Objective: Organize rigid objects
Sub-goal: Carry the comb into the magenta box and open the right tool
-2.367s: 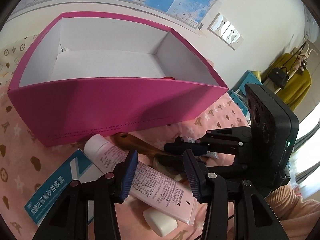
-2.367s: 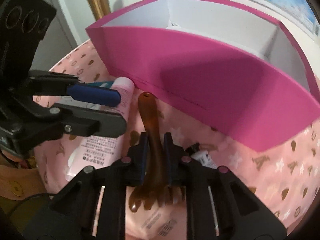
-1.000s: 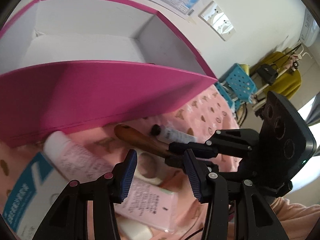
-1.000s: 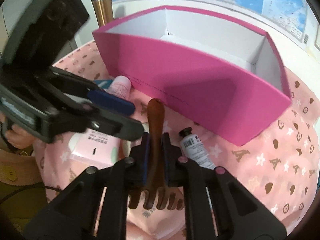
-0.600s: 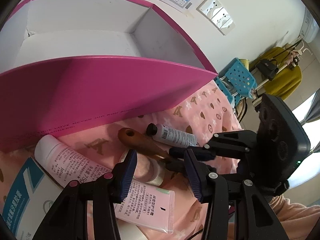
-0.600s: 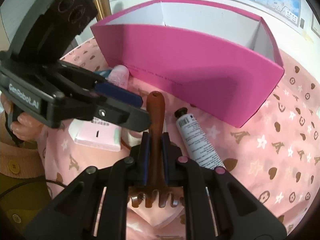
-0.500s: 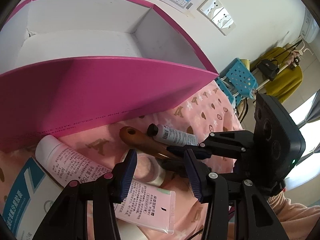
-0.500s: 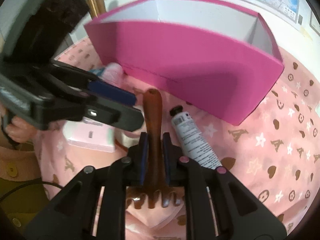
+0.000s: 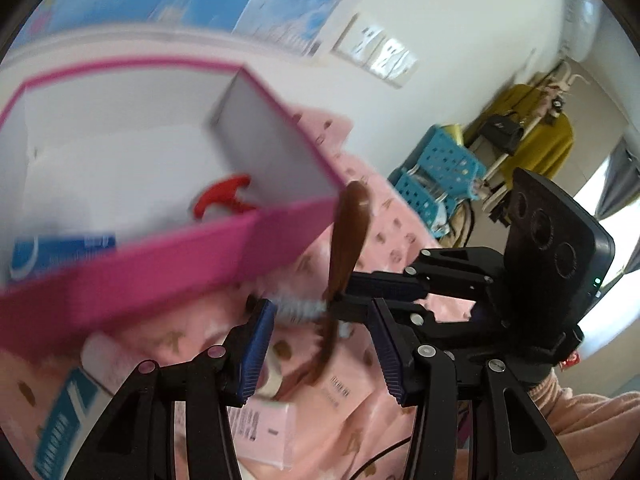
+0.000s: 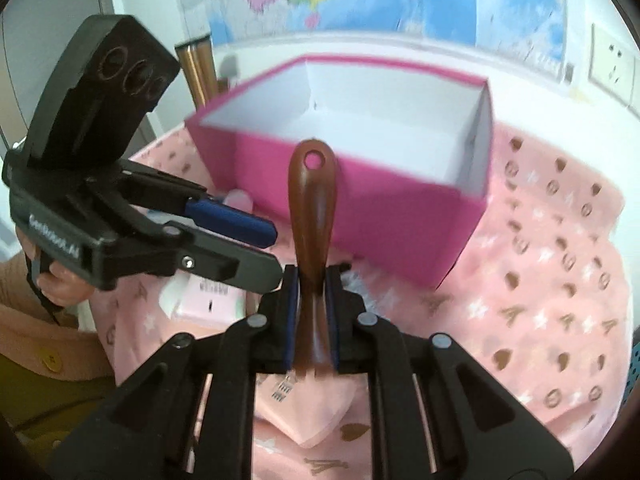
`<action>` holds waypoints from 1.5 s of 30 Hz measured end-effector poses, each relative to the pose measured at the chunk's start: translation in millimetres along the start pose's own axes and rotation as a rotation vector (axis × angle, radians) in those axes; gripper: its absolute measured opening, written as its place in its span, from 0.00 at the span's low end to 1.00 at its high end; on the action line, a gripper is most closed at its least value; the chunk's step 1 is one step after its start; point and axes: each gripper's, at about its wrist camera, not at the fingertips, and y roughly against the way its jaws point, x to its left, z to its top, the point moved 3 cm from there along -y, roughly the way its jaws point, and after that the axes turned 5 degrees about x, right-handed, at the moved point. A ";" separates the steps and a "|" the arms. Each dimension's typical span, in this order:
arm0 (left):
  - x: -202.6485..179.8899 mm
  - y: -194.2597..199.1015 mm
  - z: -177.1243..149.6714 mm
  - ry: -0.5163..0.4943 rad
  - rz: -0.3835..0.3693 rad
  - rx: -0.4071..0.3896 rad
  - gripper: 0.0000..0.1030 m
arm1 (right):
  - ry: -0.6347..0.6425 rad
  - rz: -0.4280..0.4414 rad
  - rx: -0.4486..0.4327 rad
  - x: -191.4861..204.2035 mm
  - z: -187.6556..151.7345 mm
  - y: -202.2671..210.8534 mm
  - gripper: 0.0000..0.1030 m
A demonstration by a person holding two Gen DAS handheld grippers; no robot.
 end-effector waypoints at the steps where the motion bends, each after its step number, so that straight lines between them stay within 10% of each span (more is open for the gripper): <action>1: -3.2 4.7 5.1 -0.013 -0.001 -0.014 0.48 | 0.002 -0.014 -0.022 -2.3 5.8 7.1 0.14; 11: -18.3 23.6 52.5 -0.113 0.034 -0.102 0.48 | -0.044 -0.027 -0.147 -26.4 69.0 34.0 0.13; 25: 27.0 -7.5 84.0 -0.006 0.080 -0.065 0.45 | -0.162 -0.028 -0.115 -66.1 101.4 -2.7 0.04; 38: 33.6 20.2 57.9 0.012 0.057 -0.114 0.48 | -0.197 0.077 -0.108 -70.0 35.2 25.2 0.46; 45: 35.1 14.2 55.8 0.024 0.076 -0.092 0.48 | -0.104 -0.068 -0.055 -55.3 49.1 -2.5 0.15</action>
